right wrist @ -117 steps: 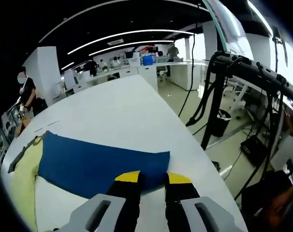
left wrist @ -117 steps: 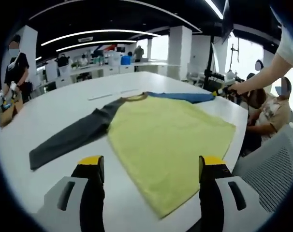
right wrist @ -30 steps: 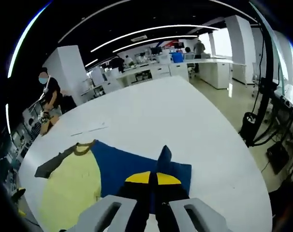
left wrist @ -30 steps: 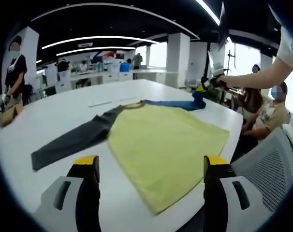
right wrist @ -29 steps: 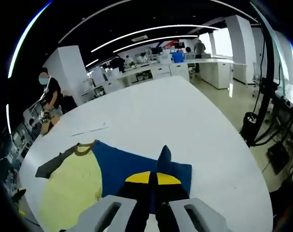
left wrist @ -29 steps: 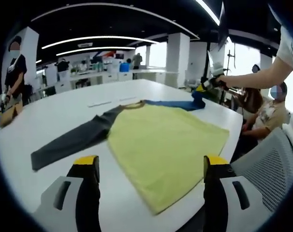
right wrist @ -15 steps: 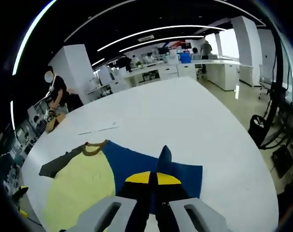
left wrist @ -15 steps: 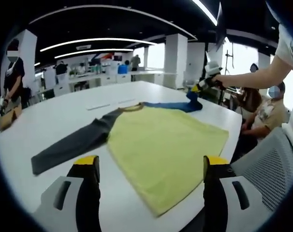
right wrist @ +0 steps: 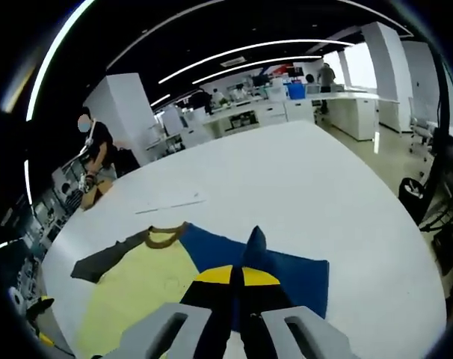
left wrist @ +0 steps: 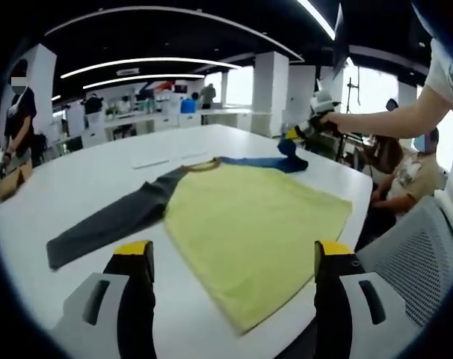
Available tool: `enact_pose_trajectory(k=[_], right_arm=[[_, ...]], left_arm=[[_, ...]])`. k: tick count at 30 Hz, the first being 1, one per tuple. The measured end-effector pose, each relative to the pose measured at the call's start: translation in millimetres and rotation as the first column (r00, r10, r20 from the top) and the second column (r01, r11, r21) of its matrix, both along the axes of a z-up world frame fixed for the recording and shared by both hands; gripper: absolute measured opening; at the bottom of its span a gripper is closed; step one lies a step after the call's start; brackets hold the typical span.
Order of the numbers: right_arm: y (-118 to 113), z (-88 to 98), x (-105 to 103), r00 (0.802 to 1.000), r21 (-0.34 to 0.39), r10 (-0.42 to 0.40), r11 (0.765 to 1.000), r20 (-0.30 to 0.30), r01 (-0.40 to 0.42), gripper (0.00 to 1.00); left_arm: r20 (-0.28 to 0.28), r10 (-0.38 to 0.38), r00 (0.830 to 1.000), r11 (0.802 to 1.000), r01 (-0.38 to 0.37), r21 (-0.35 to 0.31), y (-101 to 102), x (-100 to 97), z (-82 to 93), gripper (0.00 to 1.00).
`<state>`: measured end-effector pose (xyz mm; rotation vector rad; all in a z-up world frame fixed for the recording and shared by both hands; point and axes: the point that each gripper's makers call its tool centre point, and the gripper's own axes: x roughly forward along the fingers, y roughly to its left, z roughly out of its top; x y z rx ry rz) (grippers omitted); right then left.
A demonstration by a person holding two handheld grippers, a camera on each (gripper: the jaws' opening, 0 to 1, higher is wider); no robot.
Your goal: Fold the garment on the visible template until the final outline fits inside the template.
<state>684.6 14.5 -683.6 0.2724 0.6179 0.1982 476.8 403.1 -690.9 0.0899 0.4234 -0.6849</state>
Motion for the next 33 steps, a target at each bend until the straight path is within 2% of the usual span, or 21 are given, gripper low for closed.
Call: enact_pose_trajectory(k=[20,33], right_arm=[[39.1,2.6,13.4,0.999,-0.005,0.053,0.999,-0.002,-0.053,0.0],[65.4,4.8,17.6,0.997,0.024,0.079,0.997,-0.017,-0.079,0.0]], left_arm=[[-0.011,-0.009,1.0,1.0,0.009,-0.008,-1.4,-1.5,-3.8,0.85],[-0.014,-0.005,1.0,1.0,0.005,-0.014,-0.9,-3.2,-6.0,0.85]])
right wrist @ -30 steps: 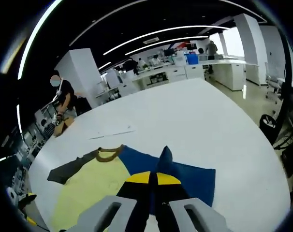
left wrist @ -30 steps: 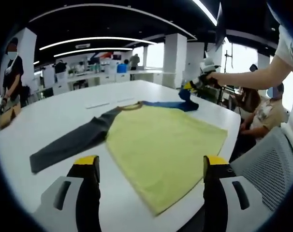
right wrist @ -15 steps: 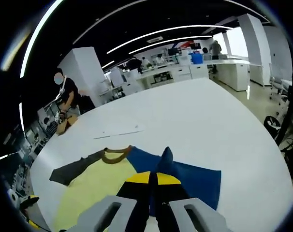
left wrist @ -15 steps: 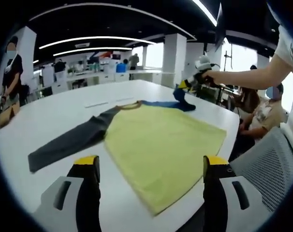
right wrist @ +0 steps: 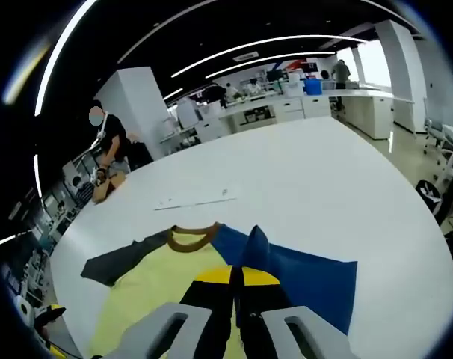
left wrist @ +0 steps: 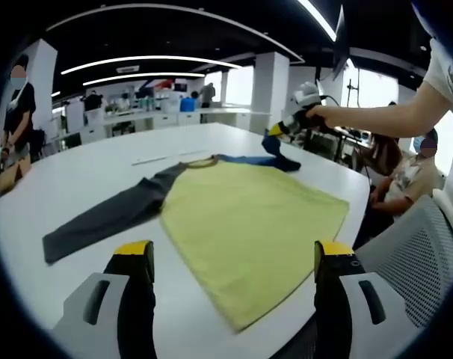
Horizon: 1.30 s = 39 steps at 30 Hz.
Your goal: Fold the garment on the visible template until the final outline fits inside the template.
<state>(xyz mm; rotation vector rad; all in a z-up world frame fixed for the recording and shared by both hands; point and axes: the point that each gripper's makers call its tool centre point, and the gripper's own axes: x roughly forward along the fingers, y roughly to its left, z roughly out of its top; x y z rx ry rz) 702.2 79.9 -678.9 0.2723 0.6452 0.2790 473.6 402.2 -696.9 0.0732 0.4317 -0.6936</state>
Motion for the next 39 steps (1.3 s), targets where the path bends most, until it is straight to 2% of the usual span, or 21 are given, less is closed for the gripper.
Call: enact_pose_trajectory(k=[39], right_arm=[[94.7,-3.5,12.1,0.993,0.065,0.115,0.991,-0.025,-0.113,0.0]], left_arm=[[-0.02,-0.003,1.0,1.0,0.003,-0.009,2.1,-2.7,-7.2,0.84]])
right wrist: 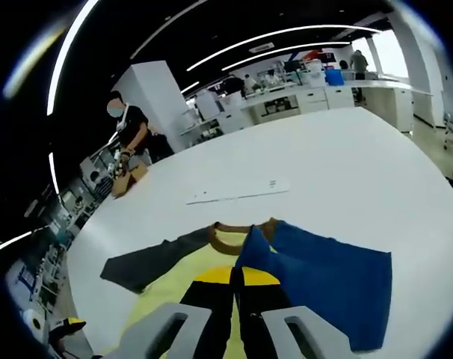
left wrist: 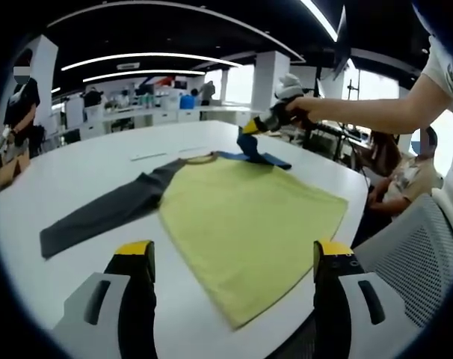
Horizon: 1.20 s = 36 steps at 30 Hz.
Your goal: Fold the garment on the visible template until the final outline fits inside the template.
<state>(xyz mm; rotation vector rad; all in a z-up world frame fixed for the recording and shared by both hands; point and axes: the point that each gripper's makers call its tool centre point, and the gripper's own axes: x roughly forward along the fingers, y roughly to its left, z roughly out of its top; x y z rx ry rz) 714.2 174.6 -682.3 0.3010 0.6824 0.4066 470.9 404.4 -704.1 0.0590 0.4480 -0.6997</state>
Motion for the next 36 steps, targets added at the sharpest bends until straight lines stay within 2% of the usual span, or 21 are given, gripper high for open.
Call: enact_pose_trajectory(k=[21,36], right_arm=[[39.3,0.1,3.2,0.999,0.04,0.037,0.998,0.0,-0.037,0.0],[63.9,-2.2,-0.9,0.995,0.03,0.104,0.994,-0.007,-0.104,0.0]], left_arm=[[-0.004,-0.004,1.0,1.0,0.004,0.002,-3.8,-1.8,-1.6,0.85],[-0.005,0.003,1.0,1.0,-0.003,-0.003,-5.0,-2.6,-1.3,0.85]])
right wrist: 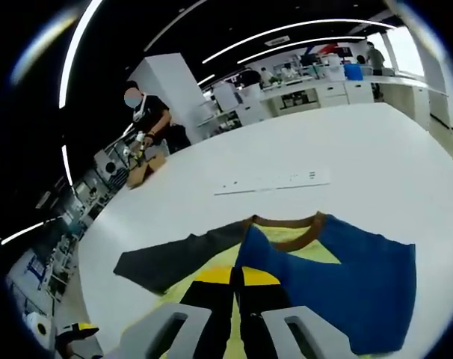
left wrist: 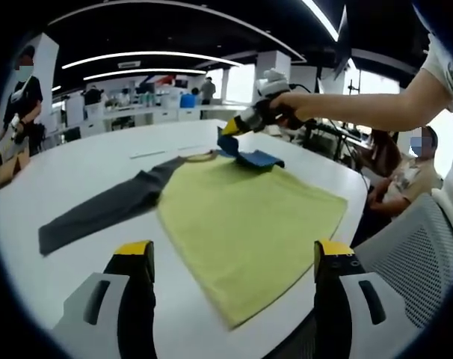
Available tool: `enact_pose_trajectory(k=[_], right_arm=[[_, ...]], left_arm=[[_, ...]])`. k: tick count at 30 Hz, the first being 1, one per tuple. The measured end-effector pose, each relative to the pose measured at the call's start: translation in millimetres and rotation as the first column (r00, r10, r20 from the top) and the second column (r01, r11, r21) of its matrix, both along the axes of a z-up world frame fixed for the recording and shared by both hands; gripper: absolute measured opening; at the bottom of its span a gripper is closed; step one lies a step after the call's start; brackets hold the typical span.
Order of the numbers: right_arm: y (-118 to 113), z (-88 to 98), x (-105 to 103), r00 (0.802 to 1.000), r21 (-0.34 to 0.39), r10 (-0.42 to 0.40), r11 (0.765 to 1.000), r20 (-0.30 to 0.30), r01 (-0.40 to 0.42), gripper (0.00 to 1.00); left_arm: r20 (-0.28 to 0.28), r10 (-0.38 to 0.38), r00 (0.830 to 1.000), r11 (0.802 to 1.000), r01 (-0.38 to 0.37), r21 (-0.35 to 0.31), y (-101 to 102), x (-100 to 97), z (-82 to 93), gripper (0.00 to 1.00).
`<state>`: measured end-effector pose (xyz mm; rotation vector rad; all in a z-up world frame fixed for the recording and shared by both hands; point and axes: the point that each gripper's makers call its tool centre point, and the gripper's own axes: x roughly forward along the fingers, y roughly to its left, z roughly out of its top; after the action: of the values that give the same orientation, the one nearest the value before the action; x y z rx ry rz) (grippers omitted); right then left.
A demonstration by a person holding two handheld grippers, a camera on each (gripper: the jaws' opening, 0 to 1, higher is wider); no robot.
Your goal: Fold the garment on the visible template until the final outline fits inside the template.
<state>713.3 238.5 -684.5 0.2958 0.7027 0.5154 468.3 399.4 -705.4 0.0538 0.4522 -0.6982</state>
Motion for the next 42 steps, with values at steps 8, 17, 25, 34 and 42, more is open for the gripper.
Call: enact_pose_trajectory(k=[8,17,25,34,42], right_arm=[[13.9,3.4,1.3,0.999,0.012,0.031,0.999,0.017,-0.031,0.0],[29.1,5.9,-3.5,0.995,-0.019,0.092,0.996,0.037,-0.091,0.0],[42.2,9.7,-1.6,0.994,0.009,0.1,0.995,0.038,-0.1,0.0],[63.5,8.4,-4.1,0.989,0.025,0.142,0.989,0.036,-0.143,0.0],[78.2,7.2,-12.2,0.984,0.032,0.176,0.984,0.035,-0.177,0.0]], left_arm=[[-0.007,-0.003,1.0,1.0,0.003,0.003,0.5,-1.2,-1.5,0.84],[-0.014,-0.005,1.0,1.0,0.005,-0.003,-0.5,-1.3,-2.9,0.84],[-0.015,-0.003,1.0,1.0,0.003,-0.004,0.5,-0.8,-3.6,0.84],[-0.02,-0.002,1.0,1.0,0.002,-0.008,1.8,-0.2,-4.7,0.84],[-0.022,0.002,1.0,1.0,-0.003,-0.013,2.9,0.3,-5.8,0.84]])
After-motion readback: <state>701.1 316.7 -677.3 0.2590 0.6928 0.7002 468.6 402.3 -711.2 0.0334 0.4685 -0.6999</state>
